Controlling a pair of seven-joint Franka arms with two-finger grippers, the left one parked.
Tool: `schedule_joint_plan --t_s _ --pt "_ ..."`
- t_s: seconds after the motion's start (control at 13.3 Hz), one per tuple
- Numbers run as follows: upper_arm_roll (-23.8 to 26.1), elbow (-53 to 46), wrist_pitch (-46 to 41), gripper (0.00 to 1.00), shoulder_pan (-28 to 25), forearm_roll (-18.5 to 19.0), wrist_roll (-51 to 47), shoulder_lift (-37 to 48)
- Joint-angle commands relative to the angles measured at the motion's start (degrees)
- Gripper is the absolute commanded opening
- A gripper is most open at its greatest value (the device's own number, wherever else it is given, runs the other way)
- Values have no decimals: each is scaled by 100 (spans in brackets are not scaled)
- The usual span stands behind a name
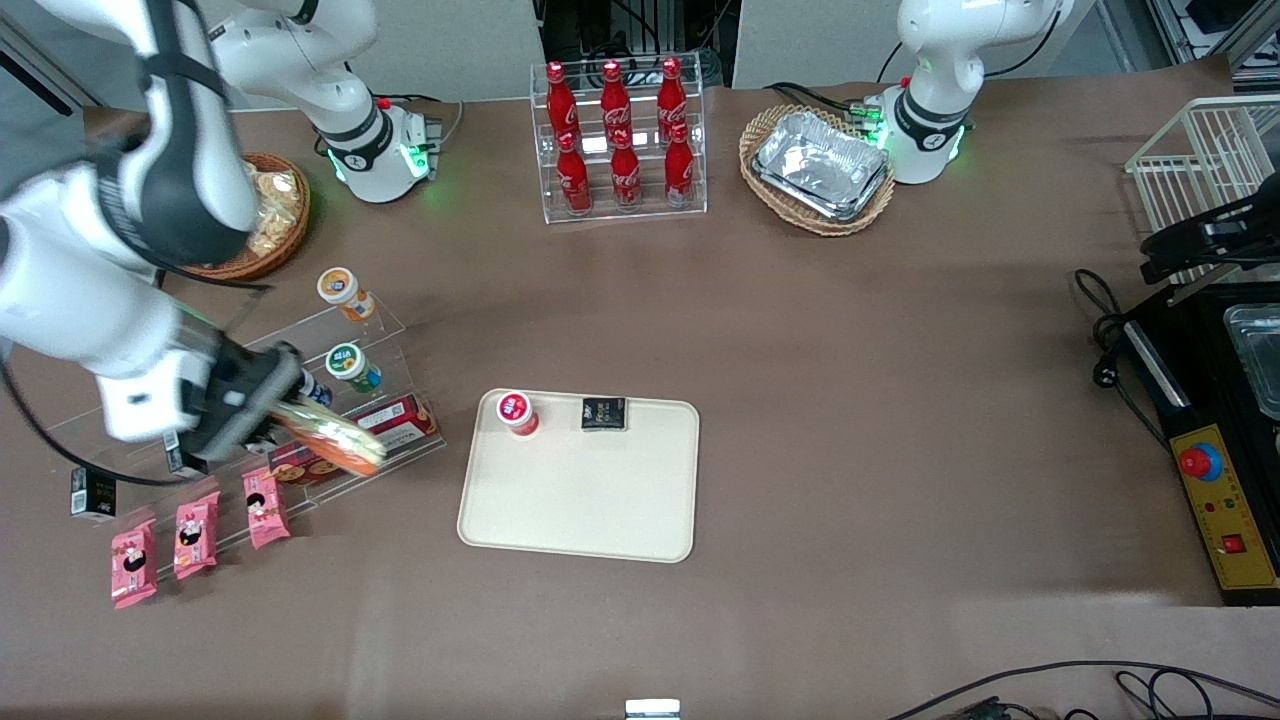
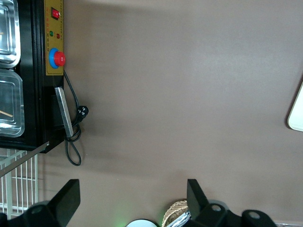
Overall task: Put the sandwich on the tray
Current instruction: 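Lift the sandwich out of the rack and carry it over the cream tray, then lower the sandwich onto the tray and open the right gripper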
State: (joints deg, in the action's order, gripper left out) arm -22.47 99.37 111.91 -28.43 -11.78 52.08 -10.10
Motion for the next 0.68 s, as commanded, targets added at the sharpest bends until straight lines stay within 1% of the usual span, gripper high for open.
schedule_joint_plan --t_s 0.0,0.08,0.15,0.3,0.38,0.6 --pt "-91 -1232 23 17 -539 -246 3 -1263" --pt "-91 -1540 111 17 -723 -246 -5 -1606" --pt "-91 -1804 295 17 -891 -368 -31 -1948" --pt "-82 -1982 961 17 -1094 -955 -23 -2512" --pt "-13 -2009 1304 17 -1190 -1062 -14 -2732" --pt "303 -2149 2053 17 -1226 -1063 108 -3312"
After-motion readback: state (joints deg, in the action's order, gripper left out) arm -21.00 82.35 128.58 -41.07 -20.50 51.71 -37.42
